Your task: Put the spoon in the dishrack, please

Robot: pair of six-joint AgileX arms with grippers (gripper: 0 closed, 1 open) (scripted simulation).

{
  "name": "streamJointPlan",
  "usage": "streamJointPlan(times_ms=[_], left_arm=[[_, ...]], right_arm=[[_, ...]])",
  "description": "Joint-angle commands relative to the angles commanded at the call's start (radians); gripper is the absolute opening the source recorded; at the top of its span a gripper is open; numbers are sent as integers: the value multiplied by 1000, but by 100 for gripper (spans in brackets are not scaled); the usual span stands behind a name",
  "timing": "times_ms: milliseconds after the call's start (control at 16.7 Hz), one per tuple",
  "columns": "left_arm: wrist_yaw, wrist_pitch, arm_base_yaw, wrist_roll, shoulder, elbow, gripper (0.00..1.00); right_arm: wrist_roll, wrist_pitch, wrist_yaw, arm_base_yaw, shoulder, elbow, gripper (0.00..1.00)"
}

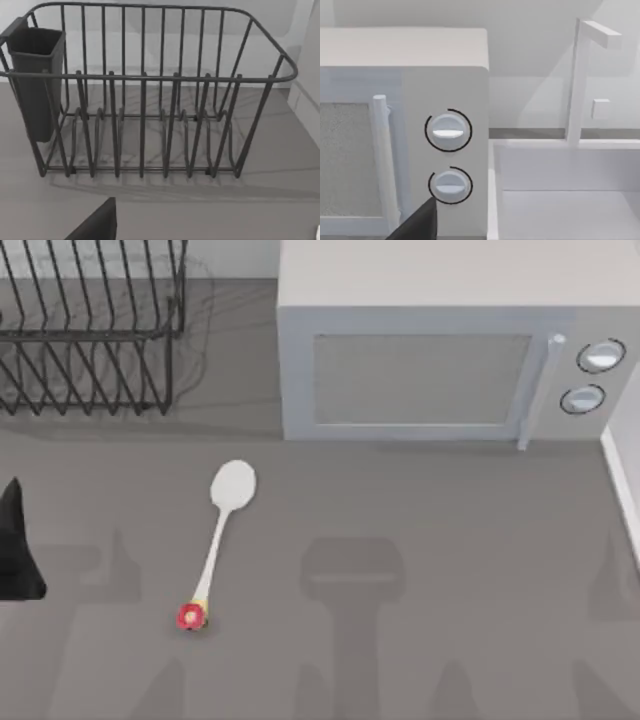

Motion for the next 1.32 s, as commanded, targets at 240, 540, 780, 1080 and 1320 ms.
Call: streamJointPlan(times_ms=[240,540,780,1080,1320], left_arm=[[-2,-205,-86,-53,354,266,100],[-5,-504,-210,-124,902,629,100],[-4,-719,-303,-178,1284,896,100],[-1,-902,-387,-228,1593,1154,100],[0,-958,-415,-245,1697,1243,100]], right_arm=[[0,0,0,0,0,0,100],[0,0,0,0,0,0,100],[0,0,0,0,0,0,100],[0,0,0,0,0,0,100],[0,0,0,0,0,0,100]])
